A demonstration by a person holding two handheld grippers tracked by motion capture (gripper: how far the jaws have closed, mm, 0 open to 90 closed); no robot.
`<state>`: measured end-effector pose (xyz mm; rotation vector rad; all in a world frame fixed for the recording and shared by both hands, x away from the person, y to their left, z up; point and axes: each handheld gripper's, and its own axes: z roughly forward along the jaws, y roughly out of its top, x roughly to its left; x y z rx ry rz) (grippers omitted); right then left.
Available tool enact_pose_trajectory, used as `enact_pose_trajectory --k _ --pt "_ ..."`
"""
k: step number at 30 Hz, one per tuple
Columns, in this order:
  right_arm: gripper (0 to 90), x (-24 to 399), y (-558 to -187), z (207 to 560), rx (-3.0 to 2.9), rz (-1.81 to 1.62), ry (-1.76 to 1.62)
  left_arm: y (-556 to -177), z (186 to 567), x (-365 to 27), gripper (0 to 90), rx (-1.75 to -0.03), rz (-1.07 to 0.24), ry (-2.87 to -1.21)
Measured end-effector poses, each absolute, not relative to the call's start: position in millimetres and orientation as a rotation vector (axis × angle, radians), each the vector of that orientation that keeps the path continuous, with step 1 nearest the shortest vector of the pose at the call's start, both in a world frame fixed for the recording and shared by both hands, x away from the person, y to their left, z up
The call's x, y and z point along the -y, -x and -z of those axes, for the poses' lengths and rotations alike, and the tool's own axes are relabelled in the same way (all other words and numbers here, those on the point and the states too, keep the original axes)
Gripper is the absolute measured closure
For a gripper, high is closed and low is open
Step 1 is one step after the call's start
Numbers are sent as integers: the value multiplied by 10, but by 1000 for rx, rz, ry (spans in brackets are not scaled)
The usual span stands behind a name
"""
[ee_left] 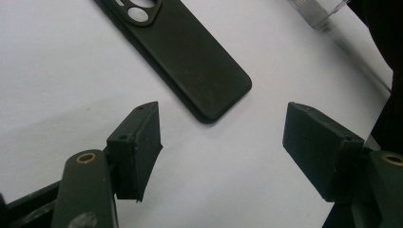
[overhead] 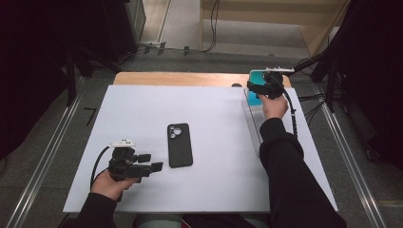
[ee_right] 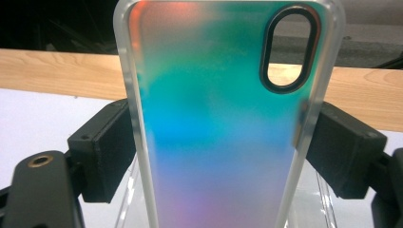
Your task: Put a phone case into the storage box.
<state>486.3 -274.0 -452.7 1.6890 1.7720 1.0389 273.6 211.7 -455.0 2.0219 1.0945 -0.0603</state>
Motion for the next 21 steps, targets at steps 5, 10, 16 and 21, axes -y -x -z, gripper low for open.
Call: enact_pose_trajectory --k 5,10,16,21 --pt "147 2723 -4864 4523 -1758 -1036 -1665 -2736 4550 -2118 291 -1094 61 -2020" --pt "146 2731 -4873 4534 -1756 -1041 -1673 -2734 4549 -2116 291 -1094 61 -2022" --pt "145 2737 -4885 4576 -1774 -1032 -1686 -2734 4551 -2117 291 -1094 61 -2022" --pt "144 2736 -4887 4575 -1764 -1043 -1686 -2735 4552 -2116 291 -1093 62 -2025"
